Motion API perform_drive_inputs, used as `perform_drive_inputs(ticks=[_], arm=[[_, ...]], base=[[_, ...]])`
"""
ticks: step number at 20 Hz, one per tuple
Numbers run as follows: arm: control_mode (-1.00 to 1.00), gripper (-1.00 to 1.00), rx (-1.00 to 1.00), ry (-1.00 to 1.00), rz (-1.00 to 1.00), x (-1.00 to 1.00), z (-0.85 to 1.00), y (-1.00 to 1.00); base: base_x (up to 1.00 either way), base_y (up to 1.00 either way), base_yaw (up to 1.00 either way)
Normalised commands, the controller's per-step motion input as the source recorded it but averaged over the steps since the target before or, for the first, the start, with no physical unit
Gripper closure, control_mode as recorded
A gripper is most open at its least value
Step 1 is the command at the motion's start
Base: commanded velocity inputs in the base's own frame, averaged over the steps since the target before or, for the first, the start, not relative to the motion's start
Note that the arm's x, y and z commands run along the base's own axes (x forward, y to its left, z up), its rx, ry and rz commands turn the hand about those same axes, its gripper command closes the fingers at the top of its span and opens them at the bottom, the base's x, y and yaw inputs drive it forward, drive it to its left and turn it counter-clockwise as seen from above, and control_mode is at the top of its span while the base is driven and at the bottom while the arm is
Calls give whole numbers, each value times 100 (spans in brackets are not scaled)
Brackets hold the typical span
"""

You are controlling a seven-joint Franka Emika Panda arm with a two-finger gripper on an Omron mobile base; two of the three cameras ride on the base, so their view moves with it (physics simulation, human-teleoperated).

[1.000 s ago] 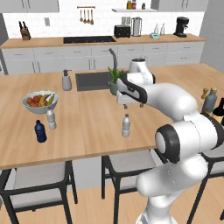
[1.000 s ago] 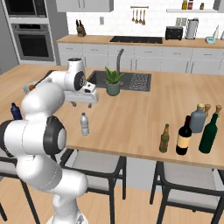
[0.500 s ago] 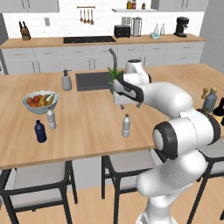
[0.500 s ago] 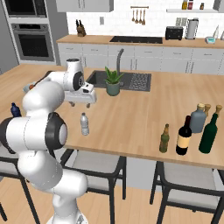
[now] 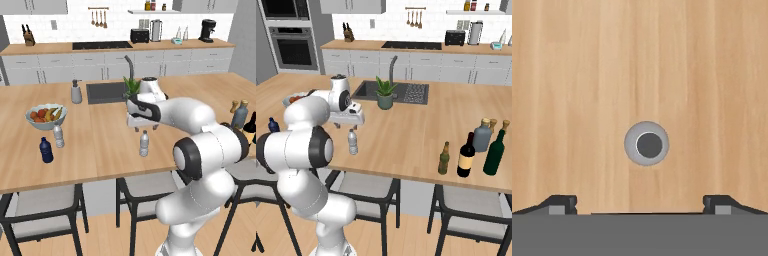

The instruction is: Move the plastic bottles in the middle to the plastics group, and the glass bottles in the middle to the glass group.

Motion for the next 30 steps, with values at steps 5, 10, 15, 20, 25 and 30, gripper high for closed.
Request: perform_drive_inputs(ticks=[5, 10, 15, 20, 25, 30], arm=[[-100, -100, 0, 0, 0, 16, -15, 0], [-100, -100, 0, 2, 0, 22, -20, 0], [-100, -100, 0, 1, 0, 21, -21, 0], [-100, -100, 0, 0, 0, 0, -14, 0], [-100, -100, 0, 0, 0, 0, -6, 0], [-100, -100, 0, 0, 0, 0, -11, 0]], base=[[0, 0, 0], [0, 0, 0], [0, 0, 0], [0, 0, 0], [0, 0, 0], [0, 0, 0]])
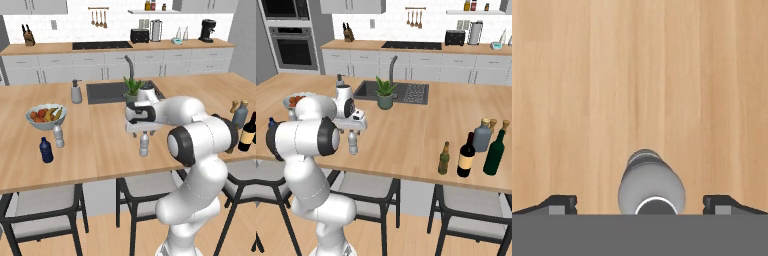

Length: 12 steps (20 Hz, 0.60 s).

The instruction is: Move the plastic bottles in the middle to the plastics group, and the glass bottles in the middle to the glass group.

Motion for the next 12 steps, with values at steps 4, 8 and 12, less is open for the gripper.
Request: perform_drive_inputs(ticks=[4, 8, 12], arm=[[-100, -100, 0, 0, 0, 0, -18, 0], [-100, 100, 0, 0, 0, 0, -10, 0], [-100, 100, 0, 0, 0, 0, -1, 0]], base=[[0, 0, 0], [0, 0, 0], [0, 0, 0]])
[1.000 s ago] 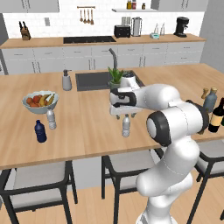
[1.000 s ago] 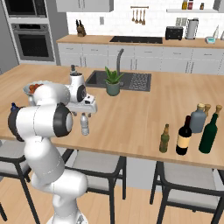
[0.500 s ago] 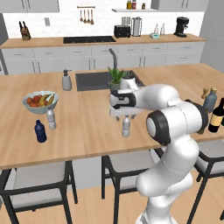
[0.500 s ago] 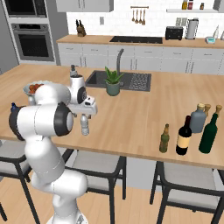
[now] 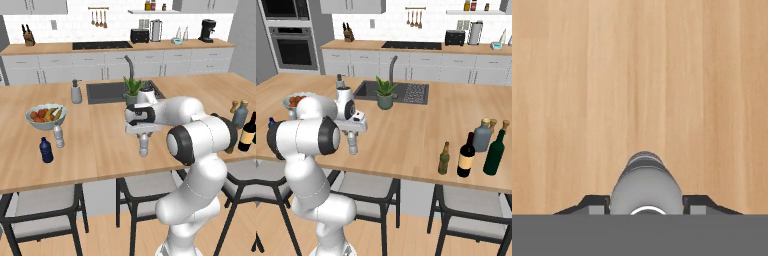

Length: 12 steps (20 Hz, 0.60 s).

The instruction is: Move the plastic bottles in the middle to the plastics group, and the glass bottles in the middle to the glass group.

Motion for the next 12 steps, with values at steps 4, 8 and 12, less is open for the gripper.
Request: perform_drive_inputs(ticks=[4, 8, 12], arm=[[-100, 100, 0, 0, 0, 0, 0, 1], [-100, 100, 0, 0, 0, 0, 0, 0], [-100, 100, 0, 0, 0, 0, 10, 0]], base=[[0, 0, 0], [0, 0, 0], [0, 0, 0]])
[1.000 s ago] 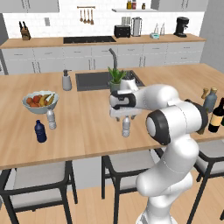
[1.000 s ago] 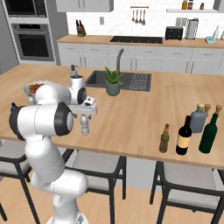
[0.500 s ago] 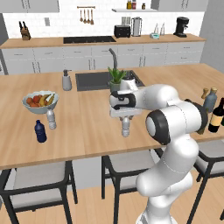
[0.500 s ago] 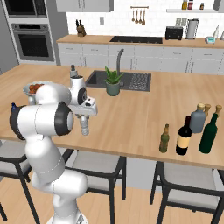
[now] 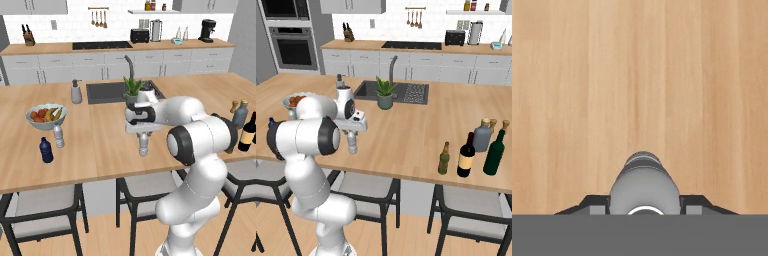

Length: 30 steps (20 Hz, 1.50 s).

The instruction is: Move the plastic bottles in the middle to the plastics group, and the glass bottles in the middle to the glass group.

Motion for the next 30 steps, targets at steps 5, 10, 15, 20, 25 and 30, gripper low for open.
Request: perform_drive_inputs(ticks=[5, 10, 15, 20, 25, 30], arm=[[-100, 100, 5, 1, 0, 2, 27, 62], [-100, 100, 0, 0, 0, 0, 23, 100], [-100, 100, 0, 7, 0, 0, 25, 99], [-100, 100, 0, 7, 0, 0, 18, 94], [-100, 100, -1, 1, 0, 0, 3, 83], [-100, 100, -1, -4, 0, 0, -3, 44]], base=[[0, 0, 0], [0, 0, 0], [0, 0, 0], [0, 0, 0], [0, 0, 0], [0, 0, 0]])
